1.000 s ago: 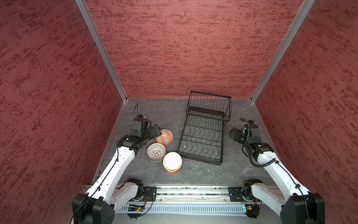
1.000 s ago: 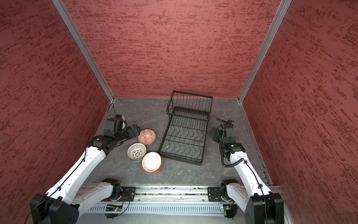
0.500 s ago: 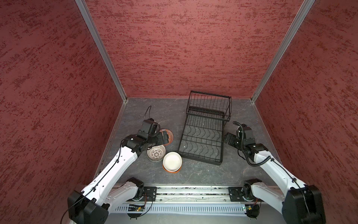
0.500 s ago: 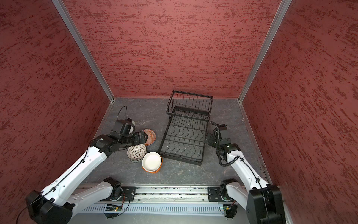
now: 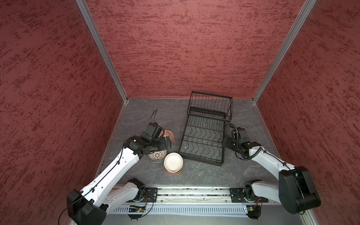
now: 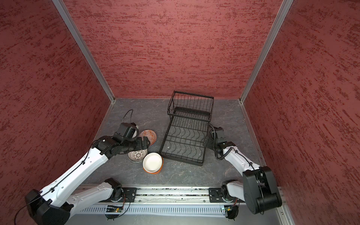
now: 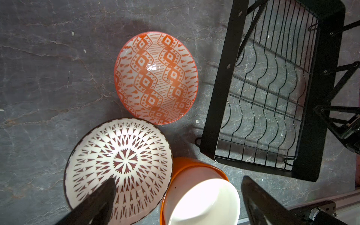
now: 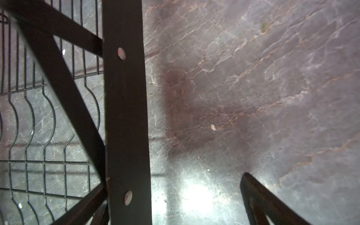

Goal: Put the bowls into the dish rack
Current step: 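Move the left gripper over the bowls while the right gripper approaches the rack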

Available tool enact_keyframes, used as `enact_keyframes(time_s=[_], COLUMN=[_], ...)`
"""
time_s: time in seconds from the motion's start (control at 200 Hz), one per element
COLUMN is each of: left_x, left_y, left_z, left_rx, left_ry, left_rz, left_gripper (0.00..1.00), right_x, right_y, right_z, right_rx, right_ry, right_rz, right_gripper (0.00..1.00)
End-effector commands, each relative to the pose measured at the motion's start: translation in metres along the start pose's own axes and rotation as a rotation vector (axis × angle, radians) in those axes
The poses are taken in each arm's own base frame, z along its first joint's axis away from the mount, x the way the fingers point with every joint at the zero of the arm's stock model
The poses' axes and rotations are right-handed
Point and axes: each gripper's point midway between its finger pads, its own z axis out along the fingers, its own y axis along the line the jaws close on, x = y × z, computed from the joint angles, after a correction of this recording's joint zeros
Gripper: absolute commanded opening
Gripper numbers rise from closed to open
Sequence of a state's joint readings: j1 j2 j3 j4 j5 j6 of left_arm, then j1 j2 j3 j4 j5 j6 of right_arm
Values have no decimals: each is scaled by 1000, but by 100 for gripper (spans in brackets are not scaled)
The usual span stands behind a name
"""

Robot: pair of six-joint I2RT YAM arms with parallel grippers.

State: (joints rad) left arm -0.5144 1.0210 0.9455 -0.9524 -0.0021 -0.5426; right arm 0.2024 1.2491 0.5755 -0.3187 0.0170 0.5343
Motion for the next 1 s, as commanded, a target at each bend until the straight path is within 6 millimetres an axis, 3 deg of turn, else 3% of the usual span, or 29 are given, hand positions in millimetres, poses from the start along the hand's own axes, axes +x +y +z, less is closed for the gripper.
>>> enact_keyframes(time_s=[0.0, 0.401, 0.726, 0.997], left_x=[2, 11, 12, 26], left_y=[0, -1, -2, 0], left_z=[-4, 0, -2, -3], left_rx=[-7, -9, -11, -44], left_ry=[1, 16, 20, 73], left_rz=[0, 17, 30, 50], left_gripper=[99, 99, 99, 99], right_x=[-11, -25, -50, -59], right_y=[-20, -35, -35, 4], right_z=[0, 2, -4, -19], right_rx=[123, 272, 297, 82], right_ry=[-48, -38, -69, -91], right_rz=[4, 21, 59, 26], right_gripper=[99, 99, 99, 99])
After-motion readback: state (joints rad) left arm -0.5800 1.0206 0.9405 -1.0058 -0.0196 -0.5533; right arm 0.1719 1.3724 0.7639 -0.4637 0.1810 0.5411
